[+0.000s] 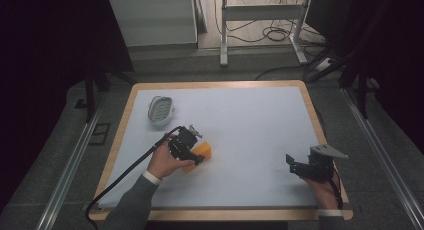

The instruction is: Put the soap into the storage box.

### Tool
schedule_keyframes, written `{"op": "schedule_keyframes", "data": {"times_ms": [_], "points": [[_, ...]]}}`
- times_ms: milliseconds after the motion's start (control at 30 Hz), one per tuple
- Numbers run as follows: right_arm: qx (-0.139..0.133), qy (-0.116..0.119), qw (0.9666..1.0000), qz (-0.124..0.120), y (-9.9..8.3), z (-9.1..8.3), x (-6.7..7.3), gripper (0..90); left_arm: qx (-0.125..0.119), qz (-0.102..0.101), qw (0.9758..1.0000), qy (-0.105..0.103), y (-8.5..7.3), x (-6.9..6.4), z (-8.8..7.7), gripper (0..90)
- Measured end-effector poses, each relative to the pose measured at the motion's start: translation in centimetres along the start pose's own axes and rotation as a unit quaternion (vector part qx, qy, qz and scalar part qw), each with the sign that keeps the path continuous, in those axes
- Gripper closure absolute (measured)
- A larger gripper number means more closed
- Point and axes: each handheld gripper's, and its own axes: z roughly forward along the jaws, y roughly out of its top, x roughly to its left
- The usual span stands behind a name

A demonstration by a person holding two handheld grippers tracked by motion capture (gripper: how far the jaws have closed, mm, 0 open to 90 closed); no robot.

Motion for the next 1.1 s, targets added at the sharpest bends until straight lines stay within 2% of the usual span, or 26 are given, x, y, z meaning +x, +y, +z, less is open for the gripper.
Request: {"op": "schedule_keyframes", "data": {"times_ms": [167, 367, 533, 833, 1100], "points": [[0.001, -0.003, 1.0, 0.0, 0.0, 0.1, 0.0, 6.8, 0.005, 0.004, 1.0, -0.002, -0.1, -0.1, 0.4, 40.9], [0.002, -0.005, 1.0, -0.001, -0.1, 0.1, 0.0, 6.8, 0.015, 0.002, 0.9998, -0.014, 0.0, -0.1, 1.0, 50.0], [0.002, -0.006, 1.0, 0.001, 0.0, 0.0, 0.0, 6.8, 0.016, 0.0, 0.9998, -0.011, -0.1, 0.0, 1.1, 59.8], [0.002, -0.009, 1.0, 0.0, -0.1, 0.1, 0.0, 6.8, 0.004, -0.005, 0.9999, -0.011, -0.4, 0.3, 0.7, 61.1], [-0.002, -0.011, 0.9999, 0.001, 0.0, 0.0, 0.0, 6.8, -0.02, -0.011, 0.9996, -0.018, -0.5, 0.9, -1.2, 61.2]]}}
